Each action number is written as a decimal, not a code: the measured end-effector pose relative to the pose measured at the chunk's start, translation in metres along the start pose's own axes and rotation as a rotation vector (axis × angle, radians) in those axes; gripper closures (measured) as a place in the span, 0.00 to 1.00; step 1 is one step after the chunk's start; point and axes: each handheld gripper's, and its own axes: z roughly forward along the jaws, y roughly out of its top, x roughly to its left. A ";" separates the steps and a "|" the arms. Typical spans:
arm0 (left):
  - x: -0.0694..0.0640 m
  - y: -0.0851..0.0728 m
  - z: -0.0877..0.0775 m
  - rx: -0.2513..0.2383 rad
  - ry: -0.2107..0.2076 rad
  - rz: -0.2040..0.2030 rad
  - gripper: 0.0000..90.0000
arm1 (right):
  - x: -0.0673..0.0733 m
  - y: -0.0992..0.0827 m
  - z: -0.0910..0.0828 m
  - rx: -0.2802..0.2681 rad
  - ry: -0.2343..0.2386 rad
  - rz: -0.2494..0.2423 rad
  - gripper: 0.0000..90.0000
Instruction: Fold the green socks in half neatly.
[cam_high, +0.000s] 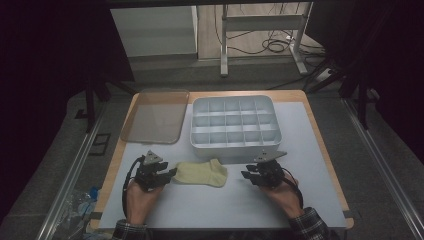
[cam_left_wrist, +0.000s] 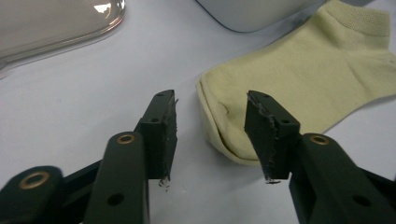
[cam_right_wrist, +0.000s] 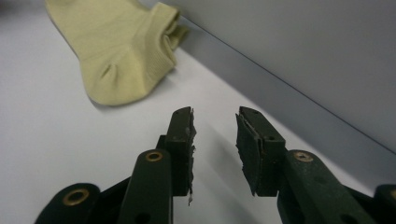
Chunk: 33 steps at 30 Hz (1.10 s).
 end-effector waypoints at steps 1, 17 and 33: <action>0.000 0.000 0.001 0.000 -0.002 -0.002 0.62 | 0.001 0.002 0.002 0.002 0.002 -0.006 0.75; 0.003 -0.001 0.007 0.011 0.006 -0.006 0.66 | 0.014 0.021 0.024 -0.005 0.030 -0.046 0.72; 0.005 -0.003 0.012 0.023 0.008 -0.018 0.67 | 0.024 0.040 0.048 -0.004 0.072 -0.078 0.71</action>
